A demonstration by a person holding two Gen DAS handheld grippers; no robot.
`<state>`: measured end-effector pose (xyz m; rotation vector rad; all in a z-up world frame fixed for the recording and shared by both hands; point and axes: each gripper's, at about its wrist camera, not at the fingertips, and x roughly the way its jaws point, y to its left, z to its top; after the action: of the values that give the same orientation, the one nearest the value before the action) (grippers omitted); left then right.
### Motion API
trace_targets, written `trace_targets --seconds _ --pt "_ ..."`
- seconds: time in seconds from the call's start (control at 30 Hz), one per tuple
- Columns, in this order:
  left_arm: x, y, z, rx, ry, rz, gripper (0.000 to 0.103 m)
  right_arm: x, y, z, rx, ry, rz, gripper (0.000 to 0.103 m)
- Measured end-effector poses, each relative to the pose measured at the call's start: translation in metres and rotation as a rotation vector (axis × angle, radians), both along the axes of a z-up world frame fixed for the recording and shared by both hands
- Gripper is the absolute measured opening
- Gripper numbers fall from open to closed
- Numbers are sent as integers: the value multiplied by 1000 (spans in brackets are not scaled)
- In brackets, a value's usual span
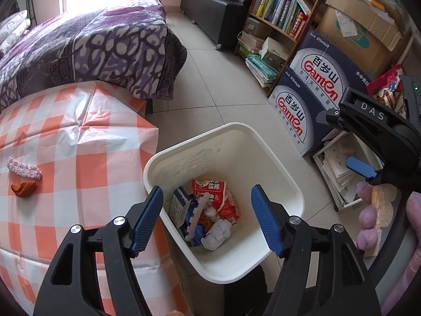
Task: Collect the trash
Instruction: 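Open the right gripper over the bin while the left gripper drops the foam strip in, then grasp the orange peel piece with the left gripper while the right gripper grasps the pink strip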
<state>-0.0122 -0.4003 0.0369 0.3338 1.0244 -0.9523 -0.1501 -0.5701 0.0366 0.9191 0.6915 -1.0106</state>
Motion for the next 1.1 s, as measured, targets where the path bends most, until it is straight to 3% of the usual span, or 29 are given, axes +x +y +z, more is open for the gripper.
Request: trace_targets --seconds 0.2,0.43,0.57,0.73,0.9,0.97,1.03,1.07,1.1 --pt "44 22 -11 123 -81 191 74 17 9 -7 32 27 57 96" --pt "125 79 -37 265 -71 515 77 41 25 -14 60 56 133 96" --pt "168 125 -54 272 4 732 76 53 34 -17 72 64 169 96" --pt "204 175 -61 198 102 961 76 68 46 -20 63 91 217 96" --pt "221 188 -71 156 169 1016 75 78 53 -23 64 117 236 96" --pt "223 185 -78 158 186 985 67 81 56 -24 59 125 242 96" --pt "223 182 -87 161 212 941 53 85 58 -24 51 134 250 96" --pt "221 181 -87 169 188 927 51 88 60 -25 47 139 256 96" --pt "220 181 -86 173 159 904 41 89 62 -25 45 143 261 96"
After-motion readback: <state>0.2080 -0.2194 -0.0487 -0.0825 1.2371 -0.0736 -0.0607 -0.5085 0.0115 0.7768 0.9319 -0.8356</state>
